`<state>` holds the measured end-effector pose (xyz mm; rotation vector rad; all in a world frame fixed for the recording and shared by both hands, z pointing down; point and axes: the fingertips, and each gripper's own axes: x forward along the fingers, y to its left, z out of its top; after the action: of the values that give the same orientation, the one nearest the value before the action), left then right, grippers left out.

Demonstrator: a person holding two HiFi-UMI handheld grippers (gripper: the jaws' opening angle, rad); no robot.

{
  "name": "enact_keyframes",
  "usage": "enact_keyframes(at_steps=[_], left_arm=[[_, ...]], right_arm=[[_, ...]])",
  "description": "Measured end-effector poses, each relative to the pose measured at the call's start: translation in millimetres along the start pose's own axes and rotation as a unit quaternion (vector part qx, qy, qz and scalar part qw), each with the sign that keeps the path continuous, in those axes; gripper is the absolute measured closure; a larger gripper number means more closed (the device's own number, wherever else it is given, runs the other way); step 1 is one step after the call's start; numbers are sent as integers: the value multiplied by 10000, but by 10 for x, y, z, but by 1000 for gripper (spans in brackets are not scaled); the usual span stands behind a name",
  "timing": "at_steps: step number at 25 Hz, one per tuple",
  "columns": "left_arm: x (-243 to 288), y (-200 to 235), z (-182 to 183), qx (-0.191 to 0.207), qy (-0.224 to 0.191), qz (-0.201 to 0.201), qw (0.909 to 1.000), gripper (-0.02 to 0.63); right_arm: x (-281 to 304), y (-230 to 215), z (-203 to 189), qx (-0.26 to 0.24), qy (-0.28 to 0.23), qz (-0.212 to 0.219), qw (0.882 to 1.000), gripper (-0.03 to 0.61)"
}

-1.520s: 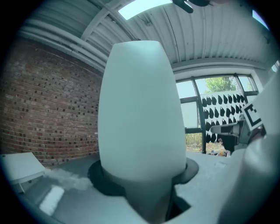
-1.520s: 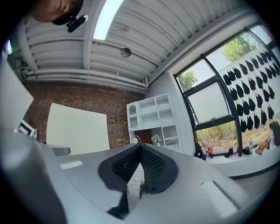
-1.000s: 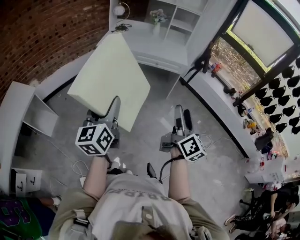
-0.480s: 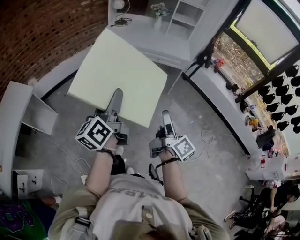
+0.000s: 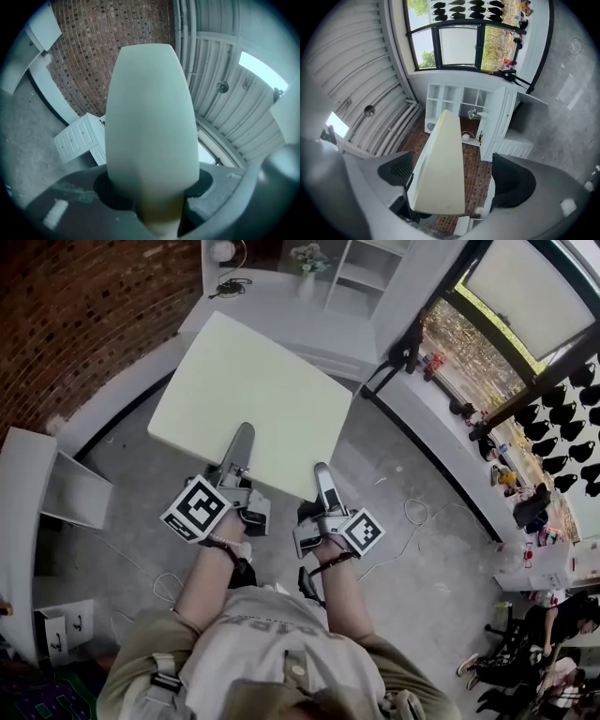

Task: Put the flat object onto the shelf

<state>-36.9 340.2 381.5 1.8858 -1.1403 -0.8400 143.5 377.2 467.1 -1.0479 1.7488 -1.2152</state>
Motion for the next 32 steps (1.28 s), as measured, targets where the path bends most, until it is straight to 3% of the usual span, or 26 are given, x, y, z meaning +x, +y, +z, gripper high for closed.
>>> enact_keyframes(at_steps=[4, 9, 17, 28, 32], left_arm=[[277, 73, 111, -288, 99, -109, 9995, 354], [589, 150, 282, -351, 179, -236, 9989, 354], [1053, 397, 544, -487, 316, -353, 9977, 354], [1514, 686, 681, -648, 469, -555, 9953, 311], [1653, 705, 573, -378, 839, -776, 9927, 270]], right_arm=[[308, 12, 9, 248, -103, 167, 9995, 69], [687, 82, 59, 200, -182, 324, 9991, 96], [1258, 187, 115, 74, -235, 708, 9972, 237], [1740, 54, 247, 112, -260, 724, 9970, 259], [1828, 35, 413, 63, -368, 735, 9966, 264]])
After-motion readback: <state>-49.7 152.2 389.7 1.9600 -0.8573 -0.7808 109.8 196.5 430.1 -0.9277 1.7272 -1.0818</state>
